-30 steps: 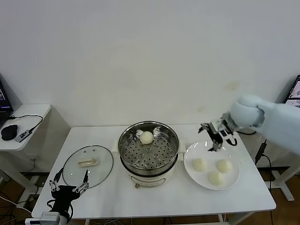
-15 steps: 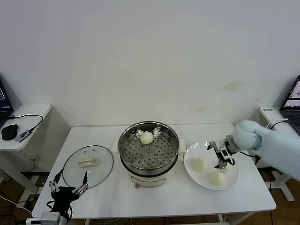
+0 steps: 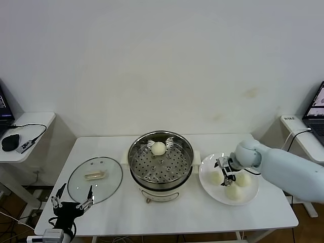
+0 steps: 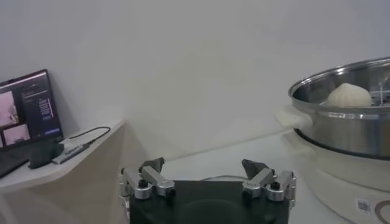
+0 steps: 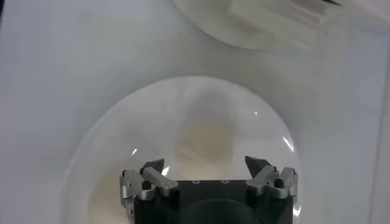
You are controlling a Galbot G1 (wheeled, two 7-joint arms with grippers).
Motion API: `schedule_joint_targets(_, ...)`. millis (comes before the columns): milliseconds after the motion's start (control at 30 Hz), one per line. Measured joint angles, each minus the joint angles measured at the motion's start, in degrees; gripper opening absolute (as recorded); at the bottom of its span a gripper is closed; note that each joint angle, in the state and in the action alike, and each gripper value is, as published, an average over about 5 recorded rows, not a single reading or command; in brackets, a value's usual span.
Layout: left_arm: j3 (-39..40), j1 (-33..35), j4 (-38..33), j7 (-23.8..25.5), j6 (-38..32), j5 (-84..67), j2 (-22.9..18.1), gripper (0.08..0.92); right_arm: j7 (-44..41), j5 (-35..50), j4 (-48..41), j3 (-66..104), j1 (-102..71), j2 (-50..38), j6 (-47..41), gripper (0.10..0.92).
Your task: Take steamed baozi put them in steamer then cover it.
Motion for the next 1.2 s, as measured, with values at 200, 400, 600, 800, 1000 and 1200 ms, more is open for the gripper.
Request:
schedule_joint_targets(200, -0.03, -0.02, 0.21, 0.03, 0.0, -0.01, -0.1, 0.823, -0.53, -1.19, -1.96, 0.65, -0.83, 1.63, -0.26, 0.731)
schedule_joint_targets(400, 0.08, 0.07, 0.22, 0.04, 0.0, -0.04, -0.19, 0.823, -1.16, -1.7, -2.85, 1.12, -0.87, 2.15, -0.46, 0.65)
schedule_joint_targets(600, 0.08, 0.03, 0.22, 0.05, 0.02, -0.06, -0.16, 0.823, -2.06, -1.48, -3.03, 1.35, -0.09, 2.1, -0.73, 0.605)
schedule_joint_targets(800, 0.03, -0.05, -0.04, 0.14, 0.18, -0.1, 0.07, 0.823, -3.63, -0.1, -1.64, 0.48, 2.81, 0.68, -1.21, 0.602)
schedule_joint_targets(1000, 0.4, -0.54, -0.13, 0.21, 0.32, -0.17, 0.42, 0.823, -5.37, 3.02, 1.25, -2.12, 8.69, -2.38, -2.06, 0.602)
schedule_joint_targets(1200, 1.03, -1.09, -0.38, 0.27, 0.51, -0.25, 0.8, 0.823, -6.13, 7.91, 4.8, -6.91, 18.03, -4.35, -3.45, 0.602)
